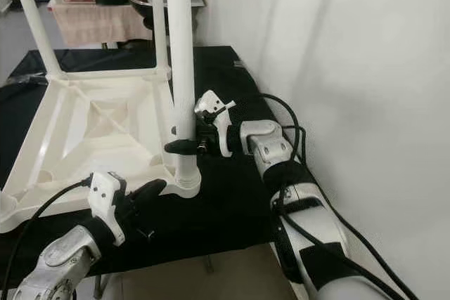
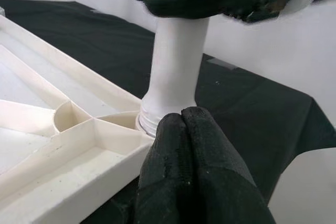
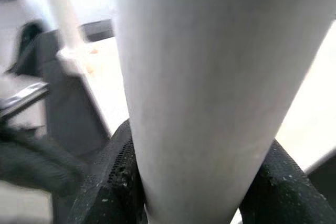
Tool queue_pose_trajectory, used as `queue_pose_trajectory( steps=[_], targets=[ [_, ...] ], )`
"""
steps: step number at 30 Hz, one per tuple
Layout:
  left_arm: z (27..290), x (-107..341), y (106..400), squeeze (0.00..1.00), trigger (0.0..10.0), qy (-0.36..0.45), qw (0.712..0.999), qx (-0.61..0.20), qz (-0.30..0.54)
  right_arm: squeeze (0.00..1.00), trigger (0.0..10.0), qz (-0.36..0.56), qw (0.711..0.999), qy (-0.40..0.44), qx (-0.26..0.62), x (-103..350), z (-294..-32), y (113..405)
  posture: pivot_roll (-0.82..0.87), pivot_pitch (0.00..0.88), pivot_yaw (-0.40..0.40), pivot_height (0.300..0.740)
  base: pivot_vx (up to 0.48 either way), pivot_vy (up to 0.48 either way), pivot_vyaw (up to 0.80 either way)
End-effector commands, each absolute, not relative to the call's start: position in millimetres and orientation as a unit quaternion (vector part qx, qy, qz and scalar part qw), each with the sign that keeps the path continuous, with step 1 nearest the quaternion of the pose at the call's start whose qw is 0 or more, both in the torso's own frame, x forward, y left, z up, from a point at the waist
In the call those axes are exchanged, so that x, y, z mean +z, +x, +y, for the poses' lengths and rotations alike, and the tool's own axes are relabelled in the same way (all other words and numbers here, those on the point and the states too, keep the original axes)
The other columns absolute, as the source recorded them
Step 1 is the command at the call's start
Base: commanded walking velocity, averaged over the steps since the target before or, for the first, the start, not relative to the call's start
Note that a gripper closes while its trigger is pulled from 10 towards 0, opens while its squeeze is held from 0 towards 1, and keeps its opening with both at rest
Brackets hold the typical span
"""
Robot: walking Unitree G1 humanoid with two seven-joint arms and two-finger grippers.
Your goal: Building children table
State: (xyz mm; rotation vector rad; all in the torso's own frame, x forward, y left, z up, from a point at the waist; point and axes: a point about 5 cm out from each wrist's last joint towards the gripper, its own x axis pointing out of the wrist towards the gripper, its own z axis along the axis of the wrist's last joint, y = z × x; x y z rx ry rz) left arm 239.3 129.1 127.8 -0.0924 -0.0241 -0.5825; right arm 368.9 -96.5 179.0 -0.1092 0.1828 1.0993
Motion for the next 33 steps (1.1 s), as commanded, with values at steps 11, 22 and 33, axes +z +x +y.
queue_pose_trajectory(
  steps=[11,22,33],
  targets=[
    [135,128,239,0.0,10.0,-0.037,0.955,-0.293,-0.003,0.0,0.0,0.18,0.945,-0.072,0.262,120,-88,336,0.03,0.0,-0.042,0.74,0.0,0.0,0.0],
    [138,129,239,0.0,10.0,-0.037,0.959,-0.28,-0.005,1.0,10.0,0.178,0.958,-0.031,0.225,134,-77,332,0.02,0.0,-0.034,0.74,0.0,0.0,0.0],
    [135,129,240,0.0,10.0,-0.039,0.957,-0.288,-0.003,0.0,10.0,0.072,0.854,-0.082,0.509,174,-72,336,0.03,0.0,-0.047,0.74,0.0,0.0,0.0]
  ],
)
